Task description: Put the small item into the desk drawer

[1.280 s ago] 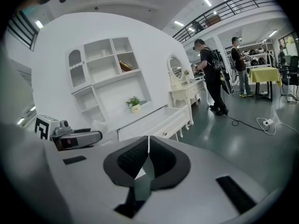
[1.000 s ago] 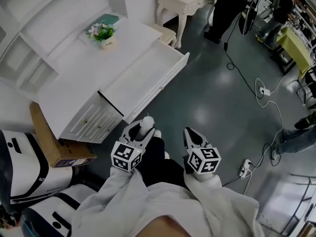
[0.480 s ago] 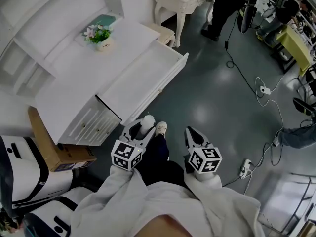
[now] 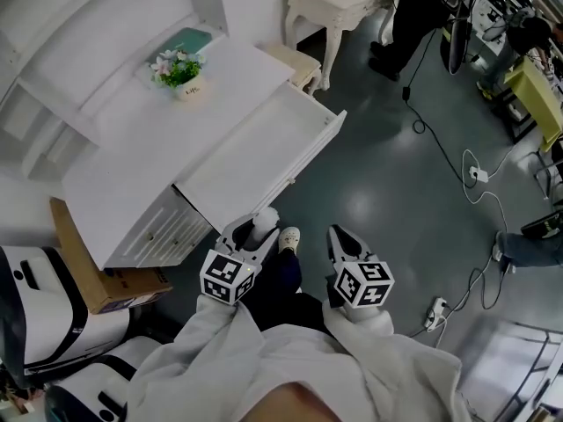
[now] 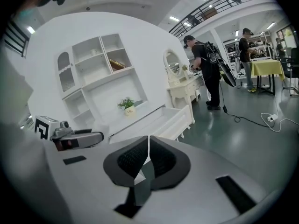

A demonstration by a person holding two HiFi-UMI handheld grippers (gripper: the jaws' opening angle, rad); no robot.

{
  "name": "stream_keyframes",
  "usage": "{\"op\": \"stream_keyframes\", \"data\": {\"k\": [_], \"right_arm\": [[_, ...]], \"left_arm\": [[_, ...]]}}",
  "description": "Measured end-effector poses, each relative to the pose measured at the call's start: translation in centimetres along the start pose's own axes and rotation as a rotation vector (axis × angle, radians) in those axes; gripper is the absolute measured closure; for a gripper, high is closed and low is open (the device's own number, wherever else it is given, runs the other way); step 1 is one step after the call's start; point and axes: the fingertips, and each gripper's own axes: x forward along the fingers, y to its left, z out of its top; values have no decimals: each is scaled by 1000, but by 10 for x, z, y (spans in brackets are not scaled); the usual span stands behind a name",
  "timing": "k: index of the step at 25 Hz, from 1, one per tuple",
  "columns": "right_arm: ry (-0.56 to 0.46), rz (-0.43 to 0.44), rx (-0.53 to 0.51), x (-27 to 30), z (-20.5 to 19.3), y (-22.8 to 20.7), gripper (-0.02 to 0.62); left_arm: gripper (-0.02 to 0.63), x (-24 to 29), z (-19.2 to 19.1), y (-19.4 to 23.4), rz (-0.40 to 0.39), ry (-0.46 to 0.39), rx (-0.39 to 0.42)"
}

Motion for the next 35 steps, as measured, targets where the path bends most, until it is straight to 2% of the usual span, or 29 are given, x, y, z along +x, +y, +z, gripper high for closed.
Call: {"op": "stream_keyframes", "data": {"k": [8,17,27,35], "right_arm": [[-4,-1,-24,41,52,-15,560],[-10,-8,-38,77,92,-26,560],[5,6,-64,125,122,-36,560],[26,5,-62,152,124,-45,560]], "left_arm": [[410,39,37,42,17,-23,-10],[410,71,67,83,38,-42,-16],[410,101,74,128,80,-36,-28],[410,124,70,152,84,-28,-38]]}}
